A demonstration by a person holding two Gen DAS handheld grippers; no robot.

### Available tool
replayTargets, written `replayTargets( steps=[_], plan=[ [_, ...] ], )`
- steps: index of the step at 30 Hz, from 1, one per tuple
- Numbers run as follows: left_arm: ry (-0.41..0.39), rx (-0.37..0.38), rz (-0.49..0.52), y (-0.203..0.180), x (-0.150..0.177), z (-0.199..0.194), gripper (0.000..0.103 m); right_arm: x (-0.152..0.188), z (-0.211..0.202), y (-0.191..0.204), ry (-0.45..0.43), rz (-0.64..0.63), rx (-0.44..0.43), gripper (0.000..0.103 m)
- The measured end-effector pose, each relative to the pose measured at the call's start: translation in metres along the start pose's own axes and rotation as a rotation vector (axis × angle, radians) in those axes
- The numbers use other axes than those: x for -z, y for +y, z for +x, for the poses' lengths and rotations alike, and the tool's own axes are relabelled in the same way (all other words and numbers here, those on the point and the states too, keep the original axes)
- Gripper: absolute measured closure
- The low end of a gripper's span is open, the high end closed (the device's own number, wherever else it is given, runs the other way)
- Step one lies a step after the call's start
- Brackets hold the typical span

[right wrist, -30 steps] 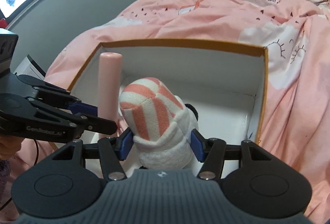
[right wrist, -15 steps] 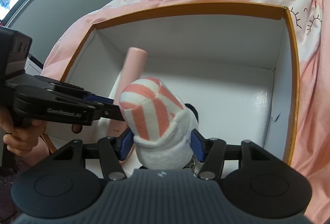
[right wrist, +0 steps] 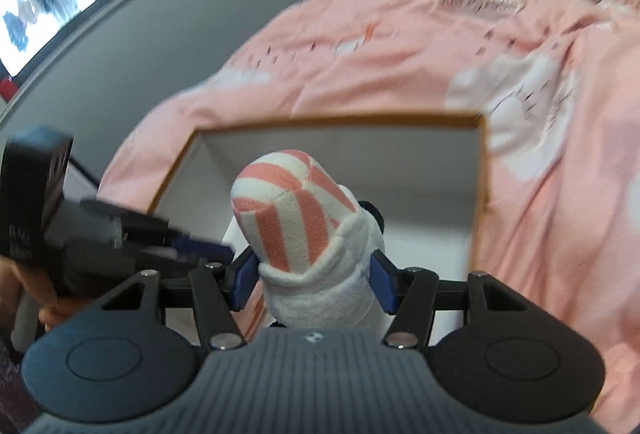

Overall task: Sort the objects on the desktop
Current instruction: 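Lower the selfie stick into the box and open the left tool, then withdraw the left tool from the box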

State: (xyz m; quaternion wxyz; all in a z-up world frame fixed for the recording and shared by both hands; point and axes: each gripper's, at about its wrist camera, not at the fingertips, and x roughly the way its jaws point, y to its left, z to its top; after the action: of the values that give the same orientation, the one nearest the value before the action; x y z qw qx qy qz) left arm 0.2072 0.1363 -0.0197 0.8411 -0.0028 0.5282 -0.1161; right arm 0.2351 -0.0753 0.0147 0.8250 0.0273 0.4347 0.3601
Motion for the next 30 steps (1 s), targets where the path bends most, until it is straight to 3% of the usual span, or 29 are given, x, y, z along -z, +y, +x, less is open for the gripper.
replayTargets(
  steps=[5, 8, 12, 26, 30],
  plan=[
    [0.035, -0.112, 0.195, -0.039, 0.000, 0.016, 0.072, -0.004, -0.024, -0.013, -0.076, 0.022, 0.041, 0.043],
    [0.089, -0.133, 0.256, -0.050, 0.000, 0.032, 0.072, -0.002, -0.025, -0.019, -0.075, 0.026, 0.057, 0.043],
    [0.161, -0.178, 0.450, -0.068, 0.002, 0.051, 0.072, 0.002, -0.021, -0.025, -0.062, 0.037, 0.032, 0.043],
    [0.486, -0.136, 0.923, -0.090, -0.009, 0.098, 0.072, 0.003, -0.005, -0.027, -0.027, 0.005, -0.028, 0.042],
    [0.521, -0.146, 1.020, -0.090, -0.007, 0.107, 0.066, 0.001, -0.002, -0.028, -0.025, -0.017, -0.022, 0.042]
  ],
)
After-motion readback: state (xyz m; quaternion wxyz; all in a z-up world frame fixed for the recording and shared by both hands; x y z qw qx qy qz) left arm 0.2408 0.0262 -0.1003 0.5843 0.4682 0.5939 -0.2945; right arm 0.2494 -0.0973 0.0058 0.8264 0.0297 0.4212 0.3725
